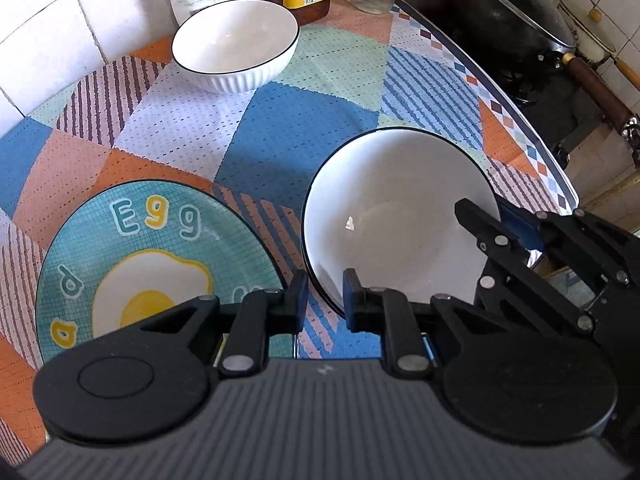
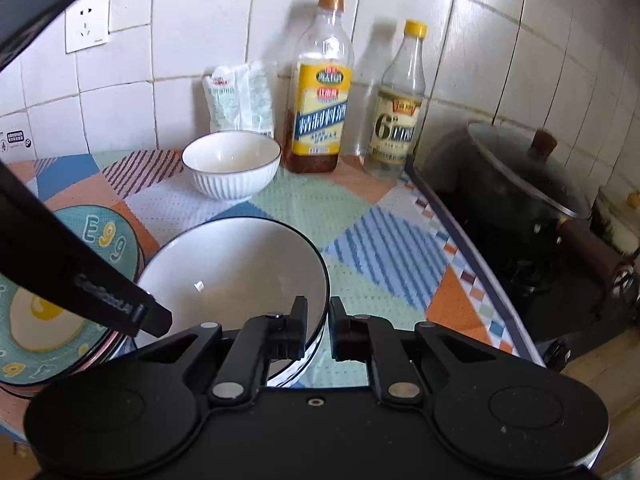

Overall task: Organize plates and bowls
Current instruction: 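Open the right tool to release the bowl and withdraw, then grasp the rim of the last white bowl by the bottles with the right tool, then carry the bowl with the right tool and lower it into the bowl stack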

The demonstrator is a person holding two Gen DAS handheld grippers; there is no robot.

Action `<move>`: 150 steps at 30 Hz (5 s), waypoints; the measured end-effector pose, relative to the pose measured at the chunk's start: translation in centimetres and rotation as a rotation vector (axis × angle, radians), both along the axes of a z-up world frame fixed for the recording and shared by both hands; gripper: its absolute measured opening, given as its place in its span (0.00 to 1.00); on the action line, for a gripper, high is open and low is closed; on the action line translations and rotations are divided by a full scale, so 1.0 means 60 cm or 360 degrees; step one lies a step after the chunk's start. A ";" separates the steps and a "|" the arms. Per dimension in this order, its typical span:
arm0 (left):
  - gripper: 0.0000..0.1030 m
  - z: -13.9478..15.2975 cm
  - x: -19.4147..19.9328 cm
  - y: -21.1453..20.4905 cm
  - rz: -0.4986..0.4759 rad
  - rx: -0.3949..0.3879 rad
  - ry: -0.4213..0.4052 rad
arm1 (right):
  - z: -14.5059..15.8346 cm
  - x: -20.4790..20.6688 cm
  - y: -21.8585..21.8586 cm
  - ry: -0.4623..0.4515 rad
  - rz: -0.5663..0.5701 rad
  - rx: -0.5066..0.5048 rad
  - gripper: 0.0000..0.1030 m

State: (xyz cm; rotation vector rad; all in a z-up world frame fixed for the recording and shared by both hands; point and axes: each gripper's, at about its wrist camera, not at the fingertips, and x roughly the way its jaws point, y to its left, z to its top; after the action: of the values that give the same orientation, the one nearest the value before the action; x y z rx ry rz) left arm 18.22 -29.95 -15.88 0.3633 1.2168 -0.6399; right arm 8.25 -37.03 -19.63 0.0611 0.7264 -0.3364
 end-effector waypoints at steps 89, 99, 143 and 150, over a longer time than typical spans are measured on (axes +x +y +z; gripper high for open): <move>0.14 0.064 0.189 0.049 0.0101 -0.0267 -0.0160 | 0.022 0.242 -0.141 0.0155 0.0016 0.1236 0.19; 0.14 0.109 0.114 0.051 0.0019 -0.0254 -0.0219 | 0.062 0.153 -0.131 0.0019 -0.0053 0.1273 0.20; 0.16 0.027 -0.044 0.000 -0.0176 -0.0030 -0.0258 | 0.042 -0.024 0.005 -0.0022 -0.0040 0.0174 0.22; 0.17 0.028 -0.045 -0.001 -0.0141 -0.0039 -0.0255 | 0.035 -0.022 0.028 0.0012 0.0047 -0.0045 0.28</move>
State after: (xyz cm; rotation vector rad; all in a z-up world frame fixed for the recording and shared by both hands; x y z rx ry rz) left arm 15.53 -29.99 -14.17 0.4414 1.0436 -0.6885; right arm 6.92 -35.37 -17.55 0.0223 0.7295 -0.3190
